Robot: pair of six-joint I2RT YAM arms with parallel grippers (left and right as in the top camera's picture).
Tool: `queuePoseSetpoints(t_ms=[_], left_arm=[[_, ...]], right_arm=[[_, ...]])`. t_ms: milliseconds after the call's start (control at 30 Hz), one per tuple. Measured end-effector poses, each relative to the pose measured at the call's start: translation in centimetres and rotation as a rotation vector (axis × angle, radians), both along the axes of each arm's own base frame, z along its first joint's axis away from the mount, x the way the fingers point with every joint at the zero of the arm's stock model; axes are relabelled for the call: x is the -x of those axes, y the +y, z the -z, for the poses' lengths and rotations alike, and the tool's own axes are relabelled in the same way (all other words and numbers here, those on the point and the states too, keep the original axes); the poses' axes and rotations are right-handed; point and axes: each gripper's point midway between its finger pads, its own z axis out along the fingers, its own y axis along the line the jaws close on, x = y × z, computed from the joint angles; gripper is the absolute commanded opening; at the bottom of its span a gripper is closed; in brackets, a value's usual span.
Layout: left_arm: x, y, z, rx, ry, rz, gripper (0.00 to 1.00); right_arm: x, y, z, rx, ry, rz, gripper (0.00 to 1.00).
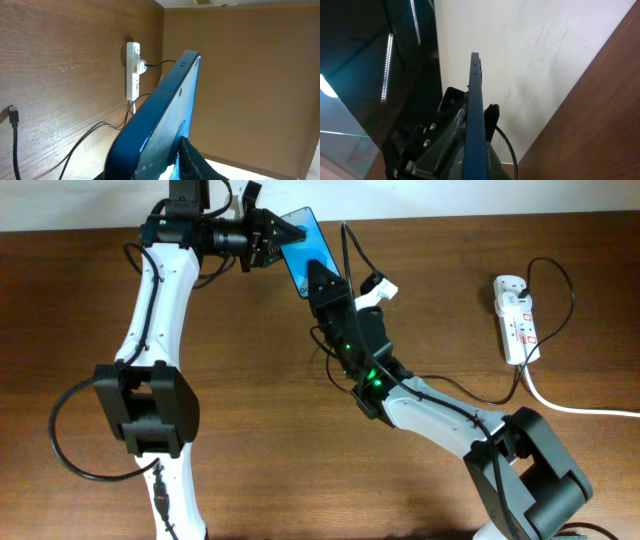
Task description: Plug charger to phone and switch on socket
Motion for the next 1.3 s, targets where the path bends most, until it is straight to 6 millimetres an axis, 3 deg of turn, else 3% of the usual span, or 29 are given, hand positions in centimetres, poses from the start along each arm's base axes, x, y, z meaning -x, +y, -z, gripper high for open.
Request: queuePoseSetpoints(t_ms=[100, 300, 567, 700, 933, 1000, 1033, 1133, 1233, 1300], left_arm=[[0.0, -0.2, 0.0, -0.003, -0.001, 0.001, 0.26], [0.0, -0.5, -0.5, 0.015, -0.028, 0.019, 0.01], [0.0, -0.5, -0.4, 0.013, -0.023, 0.017, 0.0], [0.0, -0.6, 0.0, -0.004, -0.01, 0.005, 0.0], [0.5, -2.0, 0.3, -0.022, 0.001, 0.019, 0.0], [0.6, -2.4, 0.4, -0.026, -0.001, 0.023, 0.0], [0.5, -2.4, 0.4, -0.029, -0.001, 0.02, 0.0], [0.1, -1.5, 0.6, -0.035, 0.0, 0.0, 0.0], [-1.0, 1.1, 0.6, -0.04, -0.019, -0.045, 0.0], [-1.8, 3.7, 0.7, -0.046, -0.032, -0.088, 0.0]], right_arm=[[0.0, -0.1, 0.0, -0.001, 0.0, 0.001, 0.04], [-0.2, -0.3, -0.3, -0.079, 0.018, 0.005, 0.04], [-0.2, -0.3, -0.1, -0.092, 0.03, 0.003, 0.08], [0.1, 0.4, 0.1, -0.038, 0.019, -0.034, 0.29], [0.8, 1.7, 0.1, 0.049, -0.017, -0.096, 0.39], [0.7, 1.6, 0.4, 0.093, -0.023, -0.097, 0.46], [0.5, 1.5, 0.8, 0.123, -0.018, -0.104, 0.54], [0.2, 1.1, 1.0, 0.202, -0.05, -0.15, 0.78], [-0.8, -0.5, 1.0, 0.243, -0.078, -0.221, 0.98], [-1.0, -1.4, 1.2, 0.256, -0.09, -0.3, 0.98]])
